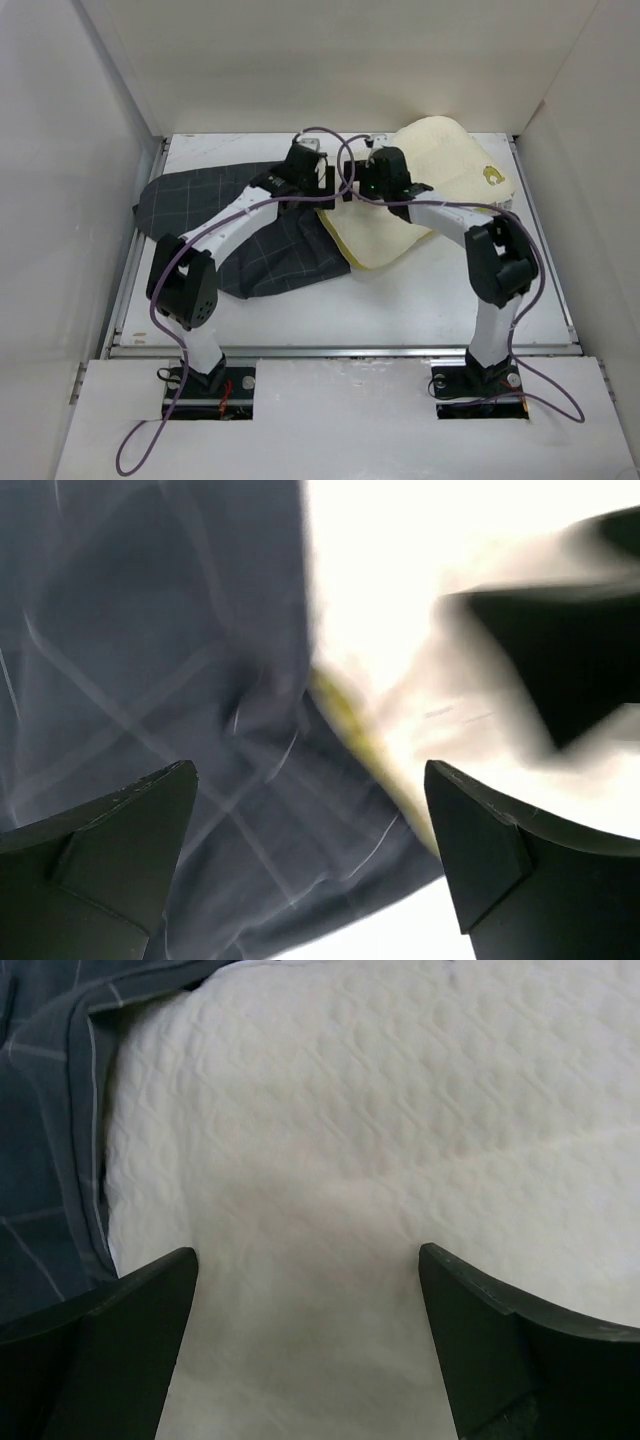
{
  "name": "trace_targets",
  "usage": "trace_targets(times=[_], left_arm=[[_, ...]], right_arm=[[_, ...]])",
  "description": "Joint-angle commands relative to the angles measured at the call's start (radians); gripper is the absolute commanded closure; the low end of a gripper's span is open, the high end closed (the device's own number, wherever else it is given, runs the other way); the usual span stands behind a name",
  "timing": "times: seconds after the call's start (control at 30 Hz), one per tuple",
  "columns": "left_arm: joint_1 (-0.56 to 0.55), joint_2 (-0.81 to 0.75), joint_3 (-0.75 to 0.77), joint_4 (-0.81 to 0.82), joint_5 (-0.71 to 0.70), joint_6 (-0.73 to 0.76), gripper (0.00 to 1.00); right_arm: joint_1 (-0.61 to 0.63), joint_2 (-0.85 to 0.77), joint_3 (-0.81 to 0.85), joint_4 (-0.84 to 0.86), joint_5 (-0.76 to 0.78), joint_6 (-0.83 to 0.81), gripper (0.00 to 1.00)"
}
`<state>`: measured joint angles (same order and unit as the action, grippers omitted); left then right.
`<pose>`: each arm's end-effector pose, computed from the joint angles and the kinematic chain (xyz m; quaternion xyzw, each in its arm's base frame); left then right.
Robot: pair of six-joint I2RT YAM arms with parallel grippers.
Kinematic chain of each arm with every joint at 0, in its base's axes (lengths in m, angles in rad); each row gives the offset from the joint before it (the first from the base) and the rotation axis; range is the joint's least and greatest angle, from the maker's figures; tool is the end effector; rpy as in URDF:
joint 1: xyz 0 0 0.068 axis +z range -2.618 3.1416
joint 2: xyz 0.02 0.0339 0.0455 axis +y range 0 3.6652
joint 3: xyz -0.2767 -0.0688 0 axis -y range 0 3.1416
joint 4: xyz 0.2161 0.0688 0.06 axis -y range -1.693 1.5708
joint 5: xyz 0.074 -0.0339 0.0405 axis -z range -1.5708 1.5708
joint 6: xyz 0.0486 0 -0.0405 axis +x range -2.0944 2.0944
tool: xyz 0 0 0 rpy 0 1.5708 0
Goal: Put the pillow into the pillowcase
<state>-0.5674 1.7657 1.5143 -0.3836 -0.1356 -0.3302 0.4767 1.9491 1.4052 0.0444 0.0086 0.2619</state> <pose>0.3376 -0.2074 0.3169 0.0750 0.8878 -0.1408 0.4316 0.3963 0.2042 0.2514 -0.0900 0.8552 0.1808 0.4773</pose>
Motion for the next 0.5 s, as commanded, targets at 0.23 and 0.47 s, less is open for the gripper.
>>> trace_targets(times=[0.23, 0.47], left_arm=[[0.024, -0.023, -0.226, 0.101, 0.017, -0.141, 0.14], [0.035, 0.107, -0.149, 0.137, -0.039, -0.162, 0.25]], right_arm=[[-0.014, -0.291, -0.235, -0.139, -0.055, -0.098, 0.0], [0.079, -0.358, -0.273, -0.199, 0.056, -0.145, 0.0]])
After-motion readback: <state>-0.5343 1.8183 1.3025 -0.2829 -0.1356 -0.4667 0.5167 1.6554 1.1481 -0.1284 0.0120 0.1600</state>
